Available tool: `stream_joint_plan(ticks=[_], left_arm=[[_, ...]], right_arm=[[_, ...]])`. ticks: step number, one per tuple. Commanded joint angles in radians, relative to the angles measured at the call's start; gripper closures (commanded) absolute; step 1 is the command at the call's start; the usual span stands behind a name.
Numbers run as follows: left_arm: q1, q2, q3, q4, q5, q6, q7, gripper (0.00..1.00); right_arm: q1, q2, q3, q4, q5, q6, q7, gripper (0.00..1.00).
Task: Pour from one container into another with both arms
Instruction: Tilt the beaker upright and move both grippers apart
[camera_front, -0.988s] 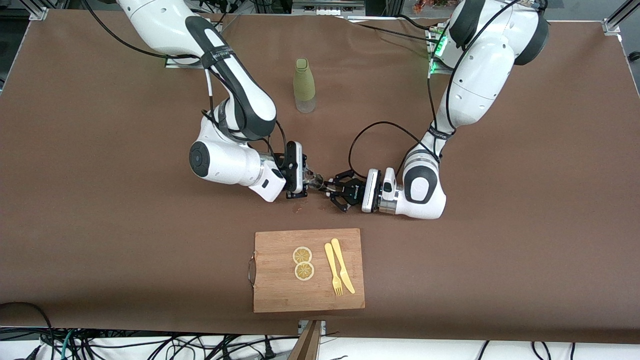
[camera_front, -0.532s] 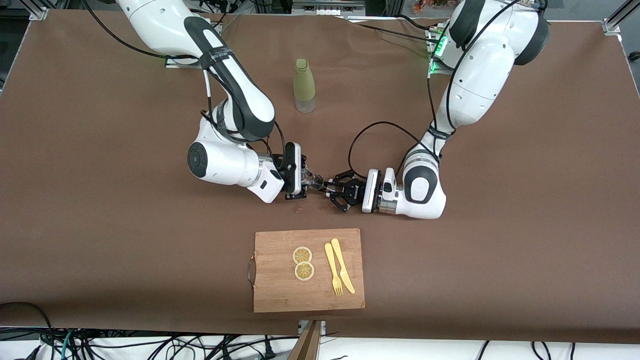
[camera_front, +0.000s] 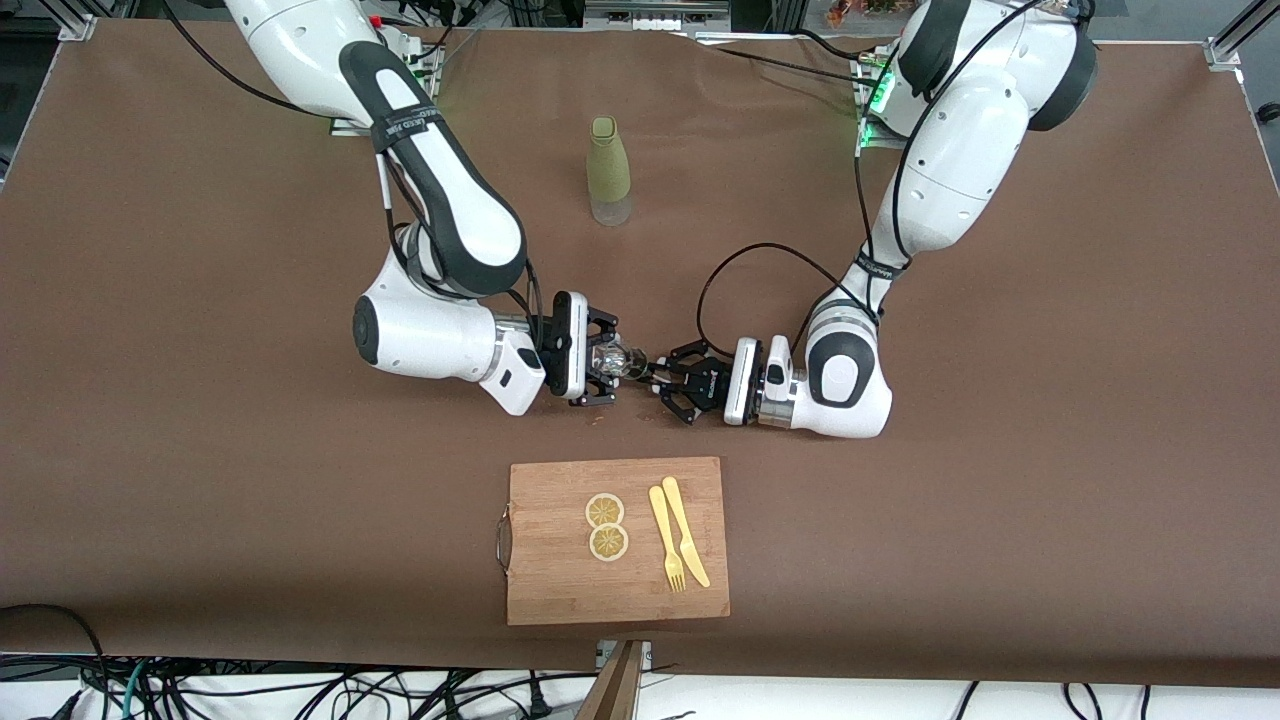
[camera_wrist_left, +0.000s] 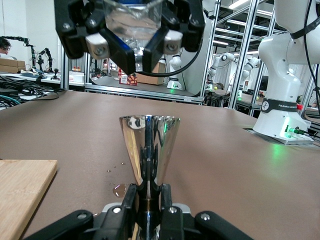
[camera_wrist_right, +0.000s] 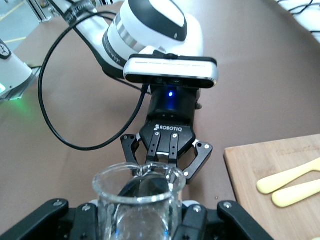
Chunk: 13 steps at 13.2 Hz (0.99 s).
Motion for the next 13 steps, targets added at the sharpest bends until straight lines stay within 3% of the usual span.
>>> stream_joint_plan(ticks=[1, 8, 13], left_arm=[[0.017, 0.019, -0.003, 0.019, -0.049, -0.014, 0.068, 1.00], [0.180, 0.017, 0.012, -0.027, -0.035, -0.238, 0.190, 1.00], [0.345, 0.010, 0.095, -0.043, 0.177, -0.427, 0.221, 1.00]], right_arm=[[-0.062, -0.016, 0.003, -0.012, 0.081, -0.100, -0.096, 1.00], [-0.301, -0.013, 0.002, -0.041, 0.113, -0.436, -0.335, 1.00], [-0.496, 0.000, -0.003, -0.171, 0.113, -0.568, -0.607, 1.00]])
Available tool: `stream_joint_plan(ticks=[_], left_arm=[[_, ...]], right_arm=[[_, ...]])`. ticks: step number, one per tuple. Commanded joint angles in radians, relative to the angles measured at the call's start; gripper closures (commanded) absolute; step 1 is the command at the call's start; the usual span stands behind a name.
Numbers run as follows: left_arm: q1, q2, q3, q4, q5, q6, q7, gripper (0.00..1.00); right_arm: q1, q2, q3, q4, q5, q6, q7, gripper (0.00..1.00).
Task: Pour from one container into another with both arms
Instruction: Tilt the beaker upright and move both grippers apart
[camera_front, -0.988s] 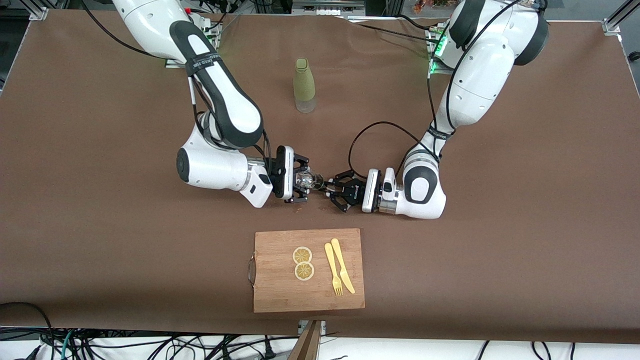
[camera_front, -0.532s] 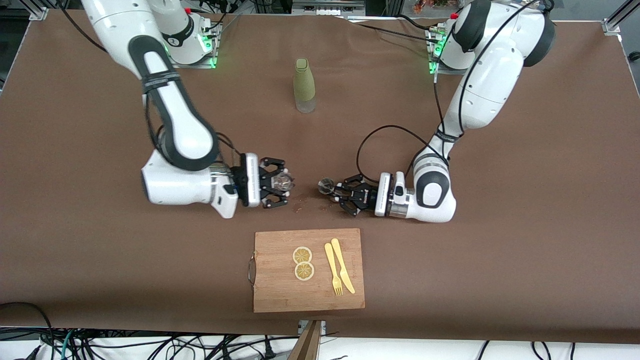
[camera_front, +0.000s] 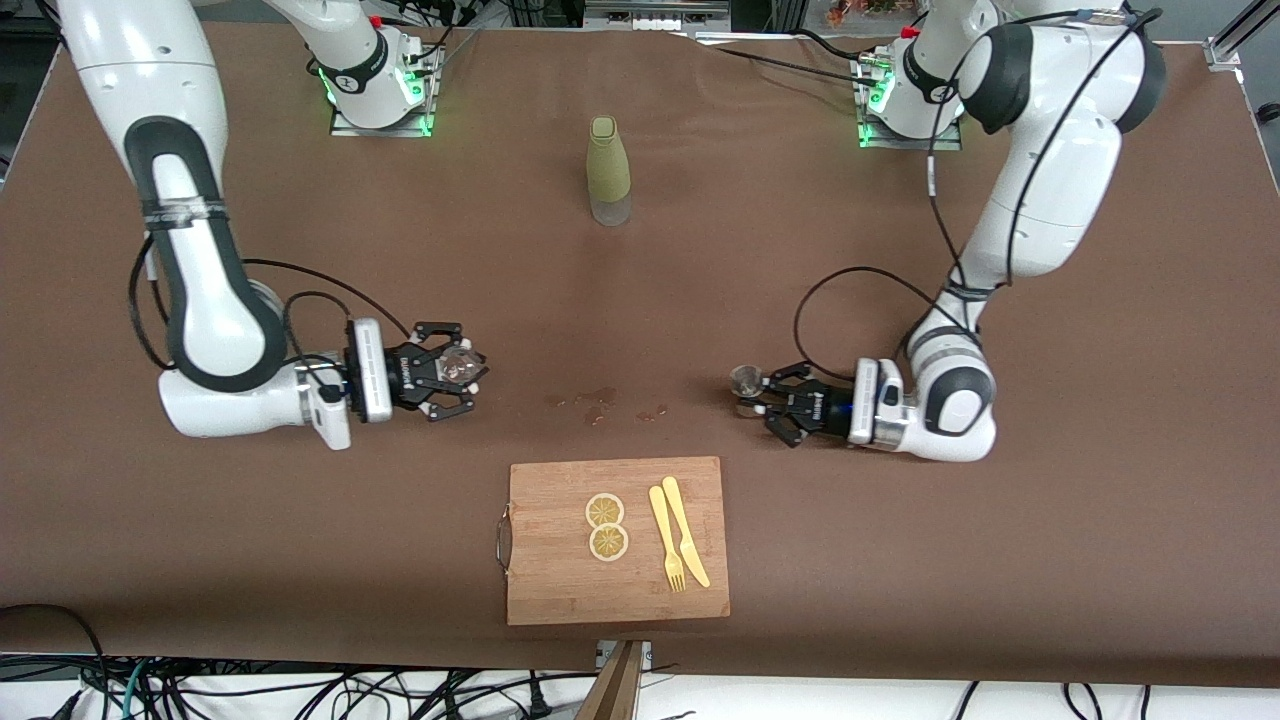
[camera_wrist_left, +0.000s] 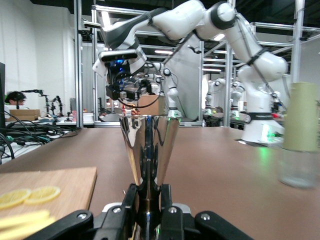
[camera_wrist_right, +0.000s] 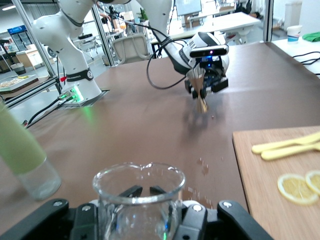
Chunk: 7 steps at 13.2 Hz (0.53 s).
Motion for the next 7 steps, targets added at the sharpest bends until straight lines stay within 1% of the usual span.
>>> stream_joint_plan(ticks=[1, 4, 6, 7], left_arm=[[0.080, -0.017, 0.039, -0.012, 0.092, -0.098, 0.034, 1.00], [0.157, -0.020, 0.064, -0.006, 0.190, -0.168, 0.065, 1.00], [0.166, -0.020, 0.117, -0.006, 0.221, -0.202, 0.105, 1.00], [0.168, -0.020, 0.133, -0.006, 0.235, -0.228, 0.120, 1.00]], right_arm=[[-0.102, 0.018, 0.013, -0.083, 0.024, -0.055, -0.187, 1.00], [-0.203, 0.063, 0.012, -0.123, 0.024, -0.107, -0.340, 1.00], [-0.231, 0.091, 0.012, -0.155, 0.023, -0.109, -0.401, 1.00], [-0.240, 0.117, 0.012, -0.156, 0.023, -0.107, -0.424, 1.00]])
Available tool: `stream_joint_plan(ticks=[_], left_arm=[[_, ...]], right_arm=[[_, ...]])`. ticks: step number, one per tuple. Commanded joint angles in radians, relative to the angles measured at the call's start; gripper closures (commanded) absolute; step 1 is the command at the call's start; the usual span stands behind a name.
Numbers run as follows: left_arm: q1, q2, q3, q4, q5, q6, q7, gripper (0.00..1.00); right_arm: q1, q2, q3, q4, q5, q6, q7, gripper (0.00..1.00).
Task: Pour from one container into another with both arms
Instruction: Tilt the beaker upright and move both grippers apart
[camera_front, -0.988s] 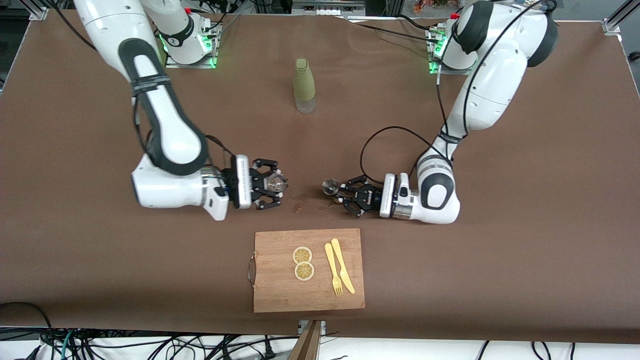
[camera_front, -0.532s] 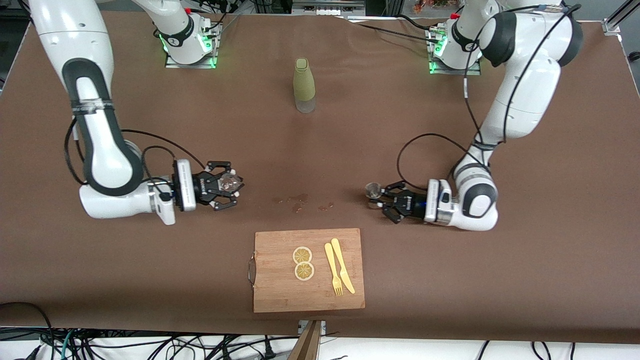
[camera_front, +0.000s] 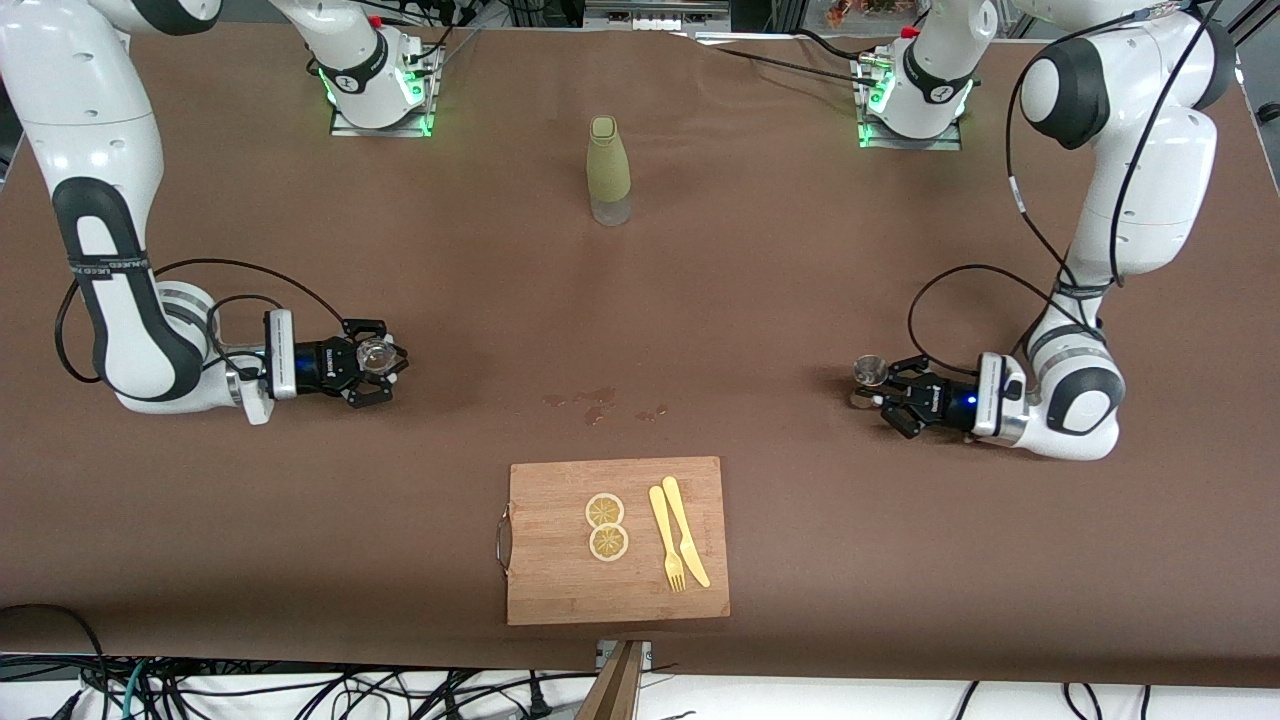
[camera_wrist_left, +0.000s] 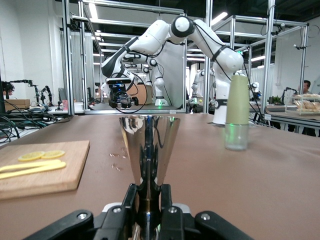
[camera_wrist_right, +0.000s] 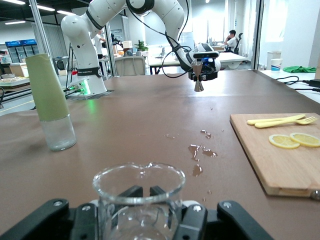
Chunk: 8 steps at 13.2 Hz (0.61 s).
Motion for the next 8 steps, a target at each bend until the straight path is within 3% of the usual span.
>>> stream_joint_plan(ticks=[1, 8], left_arm=[[0.003, -0.016, 0.041, -0.008, 0.050, -0.053, 0.067, 1.00], [0.075, -0.004, 0.072, -0.003, 0.159, -0.073, 0.138, 1.00]], right_arm=[[-0.023, 0.042, 0.014, -0.022, 0.024, -0.007, -0.072, 1.00], [-0.027, 0.136, 0.015, -0.017, 0.062, -0.002, -0.153, 1.00]])
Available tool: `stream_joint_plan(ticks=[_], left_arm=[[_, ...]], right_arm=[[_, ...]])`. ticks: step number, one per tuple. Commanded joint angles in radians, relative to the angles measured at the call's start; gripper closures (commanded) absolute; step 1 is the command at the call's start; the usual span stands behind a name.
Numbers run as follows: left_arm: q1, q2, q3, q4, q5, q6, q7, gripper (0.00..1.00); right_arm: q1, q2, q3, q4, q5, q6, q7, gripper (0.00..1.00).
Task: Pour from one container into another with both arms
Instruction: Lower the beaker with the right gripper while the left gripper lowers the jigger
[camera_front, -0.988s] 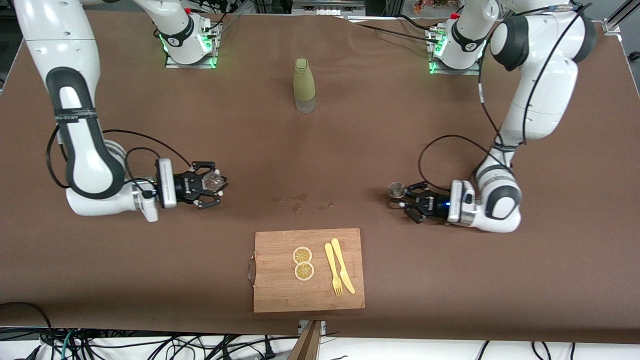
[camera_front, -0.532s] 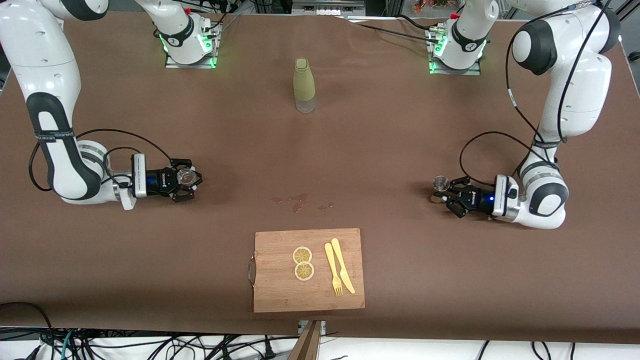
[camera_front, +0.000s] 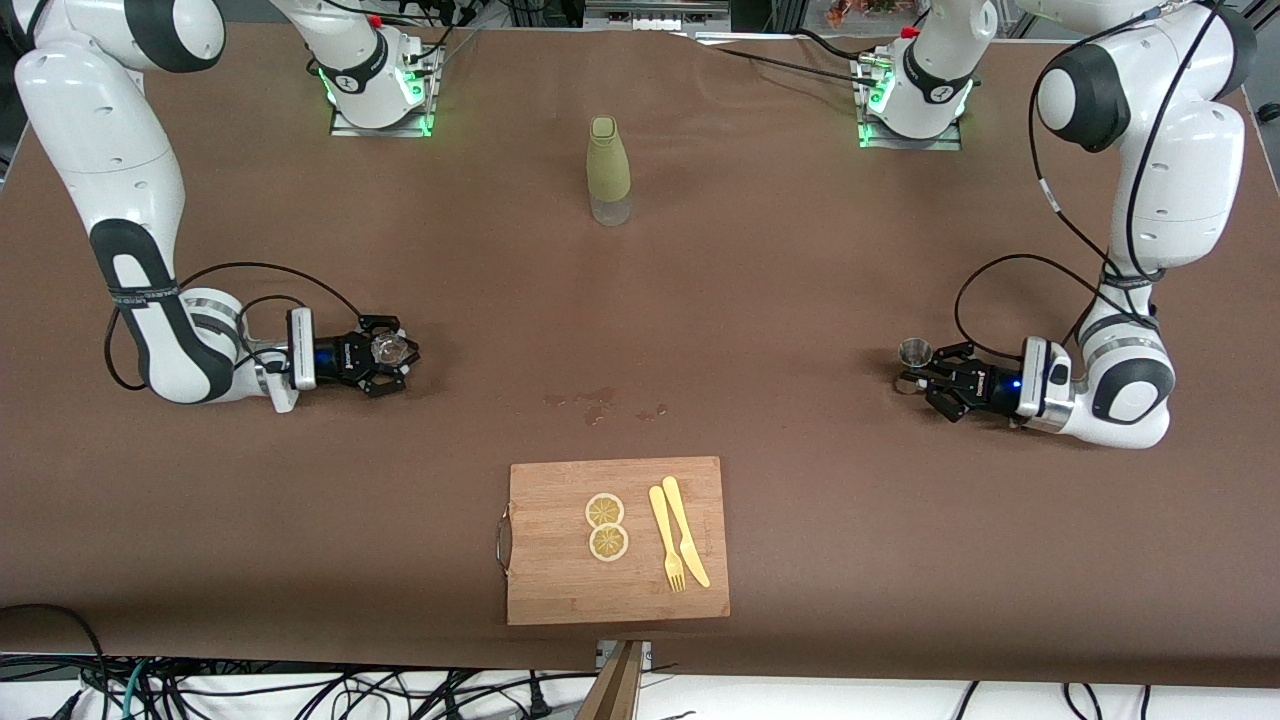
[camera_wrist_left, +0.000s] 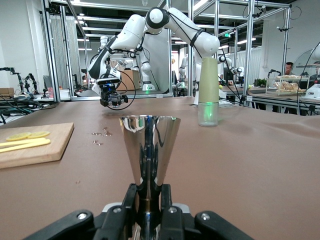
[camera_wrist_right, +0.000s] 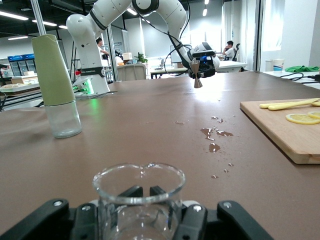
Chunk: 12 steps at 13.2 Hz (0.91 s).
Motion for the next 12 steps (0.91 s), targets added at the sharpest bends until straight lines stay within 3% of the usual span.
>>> stream_joint_plan(ticks=[1, 4, 12], left_arm=[[0.032, -0.001, 0.001, 0.002, 0.048, -0.020, 0.050, 1.00], [0.038, 0.022, 0.013, 0.002, 0.050, -0.020, 0.083, 1.00], [0.054, 0.054, 0.061, 0.013, 0.087, -0.017, 0.119, 1.00]], right_arm=[[-0.014, 0.033, 0.013, 0.001, 0.037, -0.004, -0.056, 1.00], [-0.012, 0.074, 0.011, 0.004, 0.092, -0.005, -0.131, 1.00], [-0.001, 0.110, 0.013, 0.013, 0.124, -0.001, -0.149, 1.00]])
